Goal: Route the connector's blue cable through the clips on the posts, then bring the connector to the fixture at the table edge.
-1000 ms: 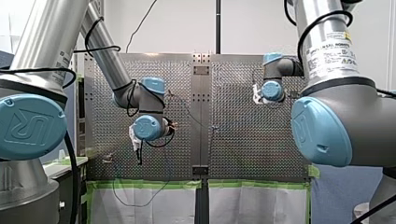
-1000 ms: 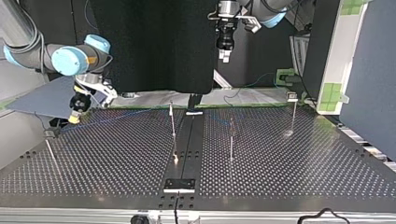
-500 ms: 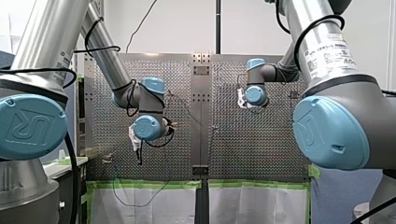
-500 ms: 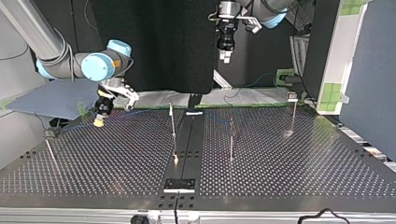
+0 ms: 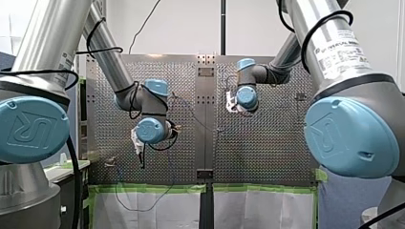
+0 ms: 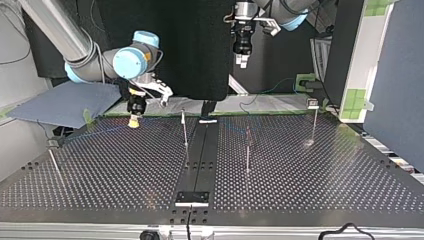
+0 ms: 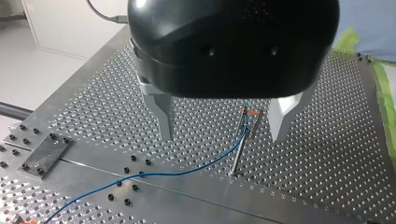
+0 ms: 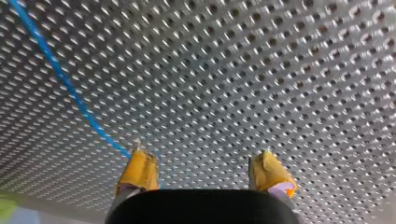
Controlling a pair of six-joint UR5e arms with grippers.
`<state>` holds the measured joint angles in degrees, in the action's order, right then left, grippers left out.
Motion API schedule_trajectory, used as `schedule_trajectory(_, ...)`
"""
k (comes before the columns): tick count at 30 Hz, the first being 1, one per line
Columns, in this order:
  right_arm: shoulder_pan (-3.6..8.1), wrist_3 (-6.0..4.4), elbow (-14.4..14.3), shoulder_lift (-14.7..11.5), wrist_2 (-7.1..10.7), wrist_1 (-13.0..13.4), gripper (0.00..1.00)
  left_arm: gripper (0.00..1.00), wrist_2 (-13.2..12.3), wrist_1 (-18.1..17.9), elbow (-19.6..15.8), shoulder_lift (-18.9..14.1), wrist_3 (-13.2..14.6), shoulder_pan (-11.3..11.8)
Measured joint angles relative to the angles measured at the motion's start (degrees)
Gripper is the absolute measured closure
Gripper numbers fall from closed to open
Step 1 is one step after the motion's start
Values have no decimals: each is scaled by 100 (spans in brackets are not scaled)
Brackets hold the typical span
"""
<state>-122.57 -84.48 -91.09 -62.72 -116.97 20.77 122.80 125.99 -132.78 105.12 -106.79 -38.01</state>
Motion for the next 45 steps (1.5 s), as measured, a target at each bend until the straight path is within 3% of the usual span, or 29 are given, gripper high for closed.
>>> schedule_trajectory(4,-208,-170,-118,0,-204,-44,1,0,2,12,-1,1,0,1)
schedule_trajectory(11,-566,-268,-447,1,-409,174,1,0,15,68,4,-2,-114,29)
schedule_trajectory(17,-859,-326,-736,0,-376,455,1,0,219,259,35,0,-366,111)
schedule_trajectory(23,-1142,-426,-1020,0,-355,691,1,0,530,566,102,-3,-447,179)
schedule_trajectory(29,-1391,-521,-1294,0,-161,948,1,0,858,772,110,-5,-525,239)
schedule_trajectory(32,-1378,-558,-1437,0,-21,1092,1,0,1026,812,111,-6,-559,263)
schedule_trajectory(38,-1219,-642,-1719,0,259,1346,1,0,1316,841,111,-6,-660,311)
schedule_trajectory(41,-1167,-632,-1858,0,420,1396,1,0,1413,832,111,-6,-697,334)
schedule_trajectory(45,-1139,-553,-1931,1,641,1441,1,0,1338,750,112,-6,-718,357)
